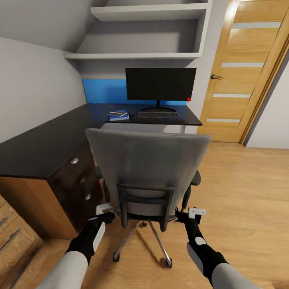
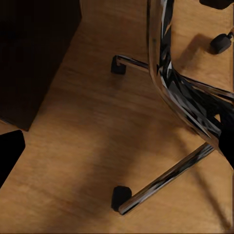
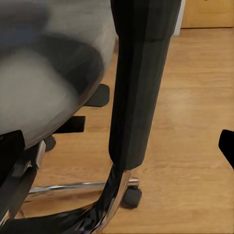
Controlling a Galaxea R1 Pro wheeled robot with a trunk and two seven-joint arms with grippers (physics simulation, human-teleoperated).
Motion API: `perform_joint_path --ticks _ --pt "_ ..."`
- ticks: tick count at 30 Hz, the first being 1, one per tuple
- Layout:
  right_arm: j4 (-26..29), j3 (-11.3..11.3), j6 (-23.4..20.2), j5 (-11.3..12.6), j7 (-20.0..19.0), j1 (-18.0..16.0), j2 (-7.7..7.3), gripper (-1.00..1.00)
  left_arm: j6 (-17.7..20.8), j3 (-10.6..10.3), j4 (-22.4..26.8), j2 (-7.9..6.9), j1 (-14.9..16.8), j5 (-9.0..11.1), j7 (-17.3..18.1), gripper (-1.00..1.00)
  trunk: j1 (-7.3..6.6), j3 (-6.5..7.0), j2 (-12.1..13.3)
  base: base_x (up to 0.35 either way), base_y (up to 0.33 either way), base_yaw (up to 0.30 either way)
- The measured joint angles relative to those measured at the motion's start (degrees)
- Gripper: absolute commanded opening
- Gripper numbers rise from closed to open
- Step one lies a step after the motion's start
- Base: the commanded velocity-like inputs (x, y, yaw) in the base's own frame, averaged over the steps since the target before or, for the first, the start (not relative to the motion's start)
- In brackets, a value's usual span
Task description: In the bedroom, organize the workspace by keeping the computer under the desk, ensuring the monitor is on the desk, placing the keyboard on the desk next to the monitor, placing the mouse on the desk next to the keyboard, moving the folder from the swivel chair onto the desk next to the mouse, stacking the notebook on top of the folder with the pen on top of the notebook, and positioning the swivel chair next to the desk.
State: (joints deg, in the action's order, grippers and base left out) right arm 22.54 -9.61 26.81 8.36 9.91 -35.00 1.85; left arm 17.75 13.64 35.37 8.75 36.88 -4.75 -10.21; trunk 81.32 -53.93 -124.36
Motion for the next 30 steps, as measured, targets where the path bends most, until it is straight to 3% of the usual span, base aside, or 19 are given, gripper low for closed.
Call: perform_joint_path --ticks 30 --pt "0.03 0.00 0.00 -0.10 0.01 0.00 0.00 1.00 -0.01 -0.05 -0.04 -0.01 -0.01 0.21 0.00 1.00 0.00 0.00 0.00 0.314 -0.091 0.000"
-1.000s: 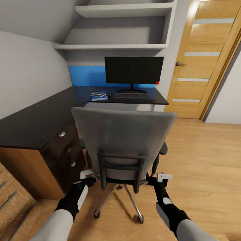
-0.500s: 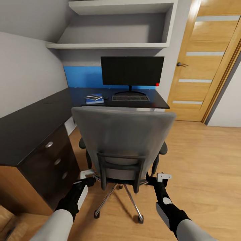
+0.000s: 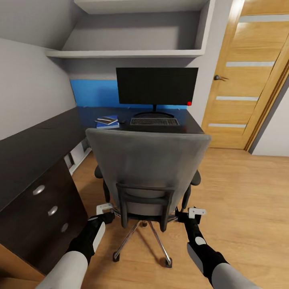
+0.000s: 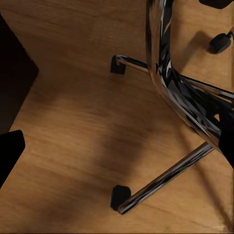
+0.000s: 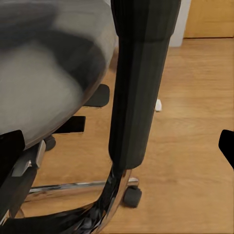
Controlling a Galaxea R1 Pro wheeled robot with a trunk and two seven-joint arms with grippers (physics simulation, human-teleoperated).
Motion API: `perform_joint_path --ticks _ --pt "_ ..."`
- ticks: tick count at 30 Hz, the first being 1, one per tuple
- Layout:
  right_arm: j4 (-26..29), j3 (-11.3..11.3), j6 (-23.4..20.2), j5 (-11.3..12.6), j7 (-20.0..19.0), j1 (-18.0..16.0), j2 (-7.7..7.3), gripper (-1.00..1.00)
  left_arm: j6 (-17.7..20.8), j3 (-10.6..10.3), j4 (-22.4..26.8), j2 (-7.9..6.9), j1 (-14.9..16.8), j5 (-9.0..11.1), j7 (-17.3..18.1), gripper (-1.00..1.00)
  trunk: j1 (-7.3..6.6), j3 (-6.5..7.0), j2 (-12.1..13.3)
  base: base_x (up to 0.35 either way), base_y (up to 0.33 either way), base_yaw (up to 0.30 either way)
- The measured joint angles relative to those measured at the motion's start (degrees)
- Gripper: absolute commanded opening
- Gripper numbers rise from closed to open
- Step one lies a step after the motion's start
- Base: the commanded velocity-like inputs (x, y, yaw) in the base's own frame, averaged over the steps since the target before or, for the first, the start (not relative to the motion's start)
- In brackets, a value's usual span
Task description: In the bedroom, organize the workspace by keeping the computer under the desk, ensuring the monitor is on the desk, placing the keyboard on the desk next to the monitor, placing the mouse on the desk next to the keyboard, moving the folder from the swivel chair onto the desk next to the mouse, stacking the notebook on top of the folder with the pen on top of the notebook, and positioning the swivel chair next to the desk.
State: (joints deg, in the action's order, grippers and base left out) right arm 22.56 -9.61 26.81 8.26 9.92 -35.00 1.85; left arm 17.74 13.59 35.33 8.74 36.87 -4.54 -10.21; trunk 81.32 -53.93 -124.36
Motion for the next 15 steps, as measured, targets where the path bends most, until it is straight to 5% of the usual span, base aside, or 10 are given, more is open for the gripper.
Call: perform_joint_path --ticks 15 --pt "0.01 -0.10 -0.03 -0.15 -0.06 0.00 0.01 1.00 -0.07 0.00 0.00 -0.06 0.00 0.00 0.03 1.00 0.00 0.00 0.00 0.322 -0.002 0.000"
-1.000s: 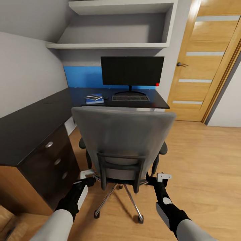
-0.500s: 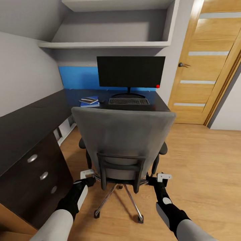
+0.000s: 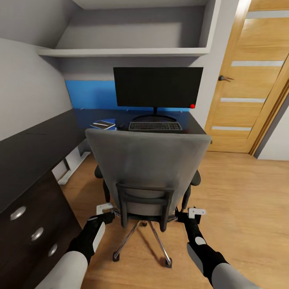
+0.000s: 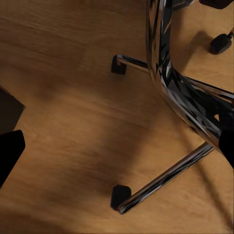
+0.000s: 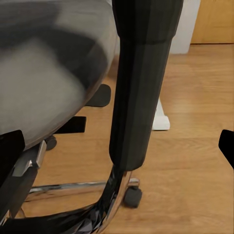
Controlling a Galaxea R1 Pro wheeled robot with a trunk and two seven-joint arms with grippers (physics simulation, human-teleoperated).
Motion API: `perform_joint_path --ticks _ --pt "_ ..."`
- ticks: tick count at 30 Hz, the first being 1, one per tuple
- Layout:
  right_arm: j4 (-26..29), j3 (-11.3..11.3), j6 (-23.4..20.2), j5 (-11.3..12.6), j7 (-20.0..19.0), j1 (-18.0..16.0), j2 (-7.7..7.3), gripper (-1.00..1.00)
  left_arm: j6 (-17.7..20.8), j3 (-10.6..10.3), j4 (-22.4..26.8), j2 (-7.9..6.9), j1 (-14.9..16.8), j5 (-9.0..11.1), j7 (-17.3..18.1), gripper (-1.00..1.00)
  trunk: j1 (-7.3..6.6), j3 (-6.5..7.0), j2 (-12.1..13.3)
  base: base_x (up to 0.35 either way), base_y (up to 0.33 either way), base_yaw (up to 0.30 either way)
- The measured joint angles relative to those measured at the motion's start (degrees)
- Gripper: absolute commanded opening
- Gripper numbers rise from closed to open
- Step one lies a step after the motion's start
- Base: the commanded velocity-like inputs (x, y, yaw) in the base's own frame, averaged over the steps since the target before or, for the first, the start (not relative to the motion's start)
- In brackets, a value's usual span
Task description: In the bedroom, organize the workspace by keeping the computer under the desk, ensuring the monitor is on the desk, placing the keyboard on the desk next to the monitor, placing the mouse on the desk next to the keyboard, moving the folder from the swivel chair onto the desk next to the mouse, stacking the notebook on top of the folder with the pen on top of the notebook, and positioning the swivel chair next to the desk.
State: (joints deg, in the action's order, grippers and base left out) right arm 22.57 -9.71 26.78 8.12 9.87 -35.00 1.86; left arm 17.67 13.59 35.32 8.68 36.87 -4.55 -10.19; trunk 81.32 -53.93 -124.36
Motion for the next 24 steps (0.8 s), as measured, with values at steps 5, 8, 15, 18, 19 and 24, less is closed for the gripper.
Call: perform_joint_path --ticks 5,8,15,18,19,24 --pt "-0.01 0.01 0.00 -0.03 0.02 0.00 0.00 1.00 0.06 -0.01 0.00 0.00 0.00 -0.01 0.00 1.00 0.00 0.00 0.00 0.322 0.000 0.000" --pt "-0.01 -0.02 0.00 -0.05 0.00 0.00 0.00 1.00 0.09 0.00 0.00 0.00 0.00 -0.02 -0.01 1.00 0.00 0.00 0.00 0.273 0.000 0.000" --pt "0.06 -0.26 -0.11 -0.62 -0.19 -0.02 0.03 1.00 0.00 -0.10 -0.01 0.02 0.02 0.38 0.11 1.00 0.05 0.01 0.00 -0.059 0.000 0.000" --pt "0.06 -0.24 -0.11 -0.60 -0.16 -0.02 0.03 1.00 0.02 -0.07 -0.01 -0.04 0.02 0.40 0.16 1.00 0.06 0.01 0.00 -0.303 0.000 0.000" --pt "0.06 -0.23 -0.11 -0.59 -0.15 -0.02 0.03 1.00 0.02 -0.07 -0.01 -0.05 0.02 0.40 0.17 1.00 0.07 0.01 0.00 -0.331 0.000 0.000" --pt "0.01 -0.18 -0.11 -0.54 -0.12 0.05 -0.02 1.00 0.03 -0.07 -0.24 -0.91 0.02 0.32 0.17 1.00 0.07 0.01 0.00 -0.335 0.000 0.000"
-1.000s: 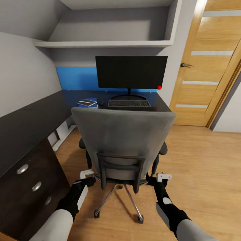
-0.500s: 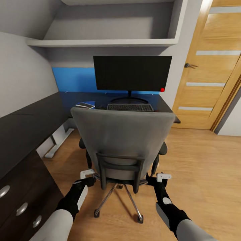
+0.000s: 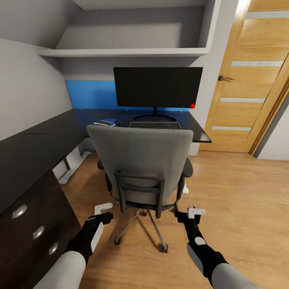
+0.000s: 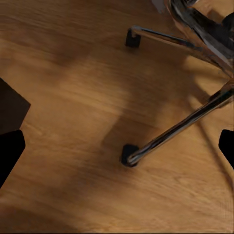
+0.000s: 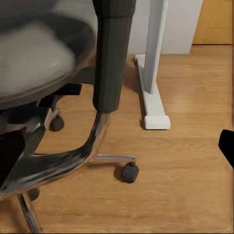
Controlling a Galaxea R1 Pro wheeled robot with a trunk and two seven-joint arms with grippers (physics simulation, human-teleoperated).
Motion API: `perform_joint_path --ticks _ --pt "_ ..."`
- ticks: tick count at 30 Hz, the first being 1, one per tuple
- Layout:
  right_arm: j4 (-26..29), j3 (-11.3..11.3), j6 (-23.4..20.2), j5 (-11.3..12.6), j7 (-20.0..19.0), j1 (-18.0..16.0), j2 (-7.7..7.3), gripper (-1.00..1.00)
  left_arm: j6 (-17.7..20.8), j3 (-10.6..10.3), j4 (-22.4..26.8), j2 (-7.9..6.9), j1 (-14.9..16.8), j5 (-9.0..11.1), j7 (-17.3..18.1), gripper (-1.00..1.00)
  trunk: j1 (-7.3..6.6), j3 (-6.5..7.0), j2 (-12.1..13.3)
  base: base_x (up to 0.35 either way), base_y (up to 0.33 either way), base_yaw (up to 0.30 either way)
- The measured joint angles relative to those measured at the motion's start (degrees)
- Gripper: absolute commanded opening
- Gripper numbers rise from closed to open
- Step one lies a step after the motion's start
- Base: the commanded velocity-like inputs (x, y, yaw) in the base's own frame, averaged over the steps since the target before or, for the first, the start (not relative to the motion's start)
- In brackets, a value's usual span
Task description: In the bedroom, organize the workspace by keeping the computer under the desk, ensuring the monitor is on the desk, placing the keyboard on the desk next to the monitor, placing the mouse on the desk next to the keyboard, moving the folder from the swivel chair onto the desk next to the mouse, stacking the notebook on top of the folder with the pen on top of the notebook, and positioning the swivel chair next to the desk.
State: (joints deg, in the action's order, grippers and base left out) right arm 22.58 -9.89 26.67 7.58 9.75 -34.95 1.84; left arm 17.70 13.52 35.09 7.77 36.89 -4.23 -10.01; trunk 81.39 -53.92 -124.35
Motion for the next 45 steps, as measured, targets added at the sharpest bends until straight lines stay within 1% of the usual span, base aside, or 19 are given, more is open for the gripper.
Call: perform_joint_path --ticks 10,13,14,19,22,23,24,26,27,29,33,39,40,41,42,45 --pt "-1.29 -0.05 0.00 -0.02 0.16 0.01 0.03 1.00 -0.08 -0.05 -3.48 -1.43 0.00 -0.07 -0.10 1.00 0.00 0.00 0.00 -0.337 0.000 0.000" --pt "-1.62 -0.02 0.00 0.00 0.17 0.01 0.04 1.00 -0.09 -0.06 -5.20 -2.20 0.00 -0.07 -0.09 1.00 0.00 0.00 0.00 -0.337 0.000 0.000" --pt "-1.99 0.00 0.00 0.06 0.19 0.07 0.03 1.00 -0.13 -0.04 -7.53 -2.78 0.00 -0.04 -0.06 1.00 0.00 -0.01 0.00 -0.337 0.000 0.000" --pt "-4.25 0.01 0.04 0.14 0.23 0.60 0.06 1.00 -1.38 -0.04 -11.81 -3.10 0.01 -0.07 -0.02 1.00 -1.09 0.89 1.99 -0.337 0.000 0.000" --pt "-7.03 0.01 0.29 0.18 0.22 0.99 0.11 1.00 -3.92 -0.03 -15.10 -3.17 0.01 -0.13 -0.02 1.00 -1.75 1.43 3.19 -0.278 0.000 0.000" --pt "-13.12 0.07 3.50 0.32 0.20 1.35 0.21 1.00 -10.55 0.00 -21.47 -3.15 -0.04 -0.16 0.01 1.00 -1.98 1.59 3.60 -0.103 0.000 0.000" --pt "-15.64 0.00 5.24 0.26 0.20 1.38 0.31 1.00 -12.61 -0.12 -23.92 -3.15 0.01 -0.20 0.00 1.00 -2.21 1.78 3.99 -0.082 0.000 0.000" --pt "-17.78 -0.06 6.98 0.24 0.18 1.48 0.40 1.00 -14.16 -0.13 -26.07 -3.15 0.02 -0.22 0.02 1.00 -2.66 2.15 4.79 -0.054 0.000 0.000" --pt "-19.73 -0.04 8.62 0.28 0.16 1.67 0.47 1.00 -15.20 -0.11 -28.11 -3.14 0.00 -0.21 0.01 1.00 -2.88 2.32 5.20 -0.034 0.000 0.000" --pt "-21.23 -0.10 10.10 0.25 0.16 1.97 0.52 1.00 -16.09 -0.14 -30.07 -3.14 0.01 -0.22 -0.01 1.00 -3.32 2.68 6.00 -0.024 0.000 0.000" --pt "-22.78 -0.12 12.12 0.24 0.16 3.21 0.61 1.00 -17.42 -0.20 -32.30 -3.13 0.04 -0.22 -0.05 1.00 -4.20 3.40 7.60 -0.013 0.000 0.000" --pt "-23.51 -0.14 13.23 0.29 0.16 5.53 0.85 1.00 -19.60 -0.24 -33.39 -3.13 -0.39 -0.22 -0.07 1.00 -5.52 4.48 10.01 -0.004 0.000 0.000" --pt "-23.61 -0.14 13.39 0.28 0.17 6.04 0.98 1.00 -20.78 -0.22 -33.54 -3.12 -1.07 -0.22 -0.06 1.00 -5.74 4.66 10.41 0.000 0.000 0.000" --pt "-23.75 -0.15 13.83 0.33 0.19 8.14 1.63 1.00 -25.69 -0.21 -33.75 -3.19 -4.28 -0.23 -0.07 1.00 -5.96 4.82 10.81 0.000 0.000 0.000" --pt "-23.75 -0.15 13.88 0.33 0.17 8.60 1.76 1.00 -26.37 -0.14 -33.78 -3.19 -5.44 -0.19 -0.06 1.00 -6.18 5.01 11.21 0.000 0.000 0.000" --pt "-23.76 -0.16 13.92 0.33 0.17 9.47 2.02 1.00 -27.69 -0.17 -33.79 -3.23 -6.91 -0.21 -0.11 1.00 -6.84 5.56 12.42 0.000 0.000 0.000"
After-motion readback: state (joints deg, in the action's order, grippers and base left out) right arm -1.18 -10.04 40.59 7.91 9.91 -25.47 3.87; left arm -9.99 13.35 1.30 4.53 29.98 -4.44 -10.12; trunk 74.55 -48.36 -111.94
